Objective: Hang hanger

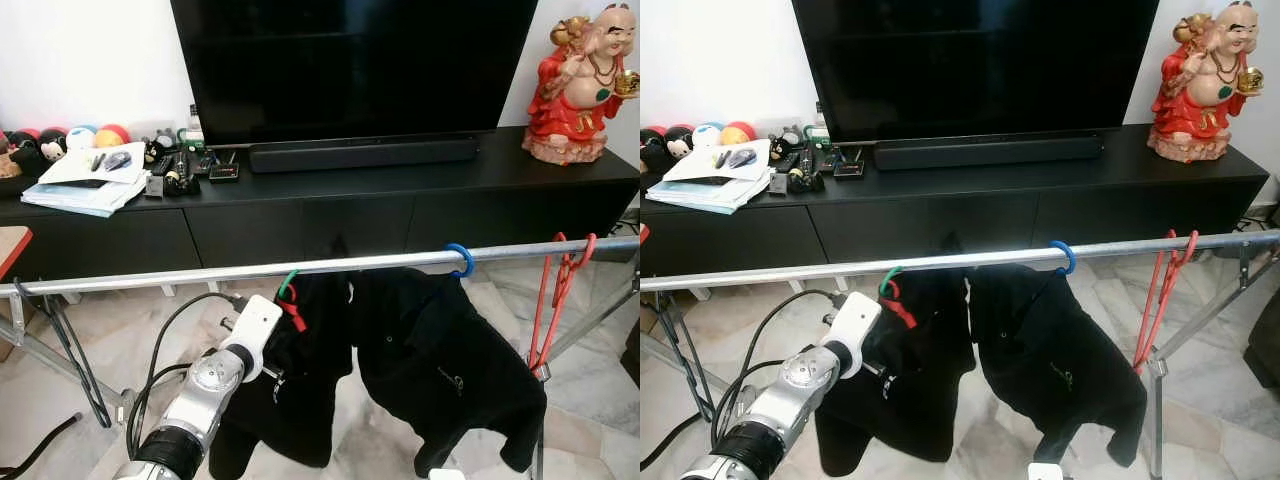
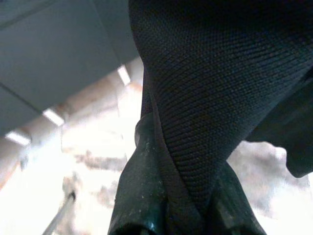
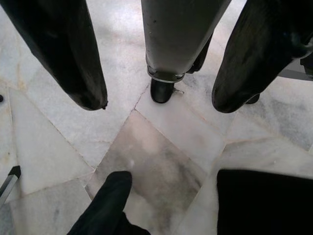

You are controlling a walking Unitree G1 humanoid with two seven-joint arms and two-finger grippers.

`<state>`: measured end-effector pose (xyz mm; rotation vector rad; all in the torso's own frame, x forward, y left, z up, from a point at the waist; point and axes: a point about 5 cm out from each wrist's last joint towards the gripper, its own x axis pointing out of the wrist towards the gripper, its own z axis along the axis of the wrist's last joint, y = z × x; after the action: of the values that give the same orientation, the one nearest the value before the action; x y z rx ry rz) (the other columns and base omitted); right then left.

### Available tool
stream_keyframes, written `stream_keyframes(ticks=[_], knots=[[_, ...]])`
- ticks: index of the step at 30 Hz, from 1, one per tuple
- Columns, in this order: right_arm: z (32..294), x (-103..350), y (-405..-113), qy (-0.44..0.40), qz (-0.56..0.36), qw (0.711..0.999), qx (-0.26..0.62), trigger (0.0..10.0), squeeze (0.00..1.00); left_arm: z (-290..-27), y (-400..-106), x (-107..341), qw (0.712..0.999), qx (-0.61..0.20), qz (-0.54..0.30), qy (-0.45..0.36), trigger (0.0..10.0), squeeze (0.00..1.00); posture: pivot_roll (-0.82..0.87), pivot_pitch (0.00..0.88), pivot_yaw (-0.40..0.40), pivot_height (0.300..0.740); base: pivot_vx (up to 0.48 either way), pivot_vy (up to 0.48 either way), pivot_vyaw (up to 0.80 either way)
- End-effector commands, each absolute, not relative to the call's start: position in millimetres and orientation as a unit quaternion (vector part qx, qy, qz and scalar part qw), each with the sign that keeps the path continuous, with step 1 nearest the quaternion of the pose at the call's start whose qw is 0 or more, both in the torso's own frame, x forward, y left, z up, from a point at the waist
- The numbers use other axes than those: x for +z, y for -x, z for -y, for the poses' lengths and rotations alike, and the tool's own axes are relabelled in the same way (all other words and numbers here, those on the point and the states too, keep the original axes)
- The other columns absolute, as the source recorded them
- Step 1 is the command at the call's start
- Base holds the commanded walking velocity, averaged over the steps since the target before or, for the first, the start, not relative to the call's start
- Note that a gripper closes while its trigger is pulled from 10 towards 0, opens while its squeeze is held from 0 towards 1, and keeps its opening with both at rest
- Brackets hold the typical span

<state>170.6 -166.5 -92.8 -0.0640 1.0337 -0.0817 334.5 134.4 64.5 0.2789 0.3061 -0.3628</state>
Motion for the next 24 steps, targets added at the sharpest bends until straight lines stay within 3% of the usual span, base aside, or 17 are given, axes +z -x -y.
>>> stream_keyframes(ticks=[1, 8, 14, 24], knots=[[163.8, -93.4, -170.0, 0.031, -0.499, 0.865, -0.033, 10.0, 0.00, -138.3, -339.5, 70.6, 0.966, -0.164, -0.146, -0.138, 10.0, 0.00, 0.06, 0.021, 0.044, 0.740, 0.000, 0.000, 0.00], [164.0, -93.4, -169.9, 0.031, -0.500, 0.865, -0.031, 10.0, 0.00, -137.5, -342.9, 72.8, 0.972, -0.142, -0.150, -0.112, 10.0, 0.00, 0.06, 0.022, 0.044, 0.740, 0.000, 0.000, 0.00], [164.3, -93.5, -169.6, 0.031, -0.500, 0.865, -0.033, 10.0, 0.00, -127.2, -343.2, 82.8, 0.967, -0.193, -0.117, -0.118, 10.0, 0.00, 0.05, 0.021, 0.045, 0.740, 0.000, 0.000, 0.00], [164.5, -93.6, -169.4, 0.032, -0.500, 0.865, -0.029, 10.0, 0.00, -139.3, -351.0, 87.7, 0.974, -0.146, -0.117, -0.129, 10.0, 0.00, 0.06, 0.014, 0.045, 0.740, 0.000, 0.000, 0.00]])
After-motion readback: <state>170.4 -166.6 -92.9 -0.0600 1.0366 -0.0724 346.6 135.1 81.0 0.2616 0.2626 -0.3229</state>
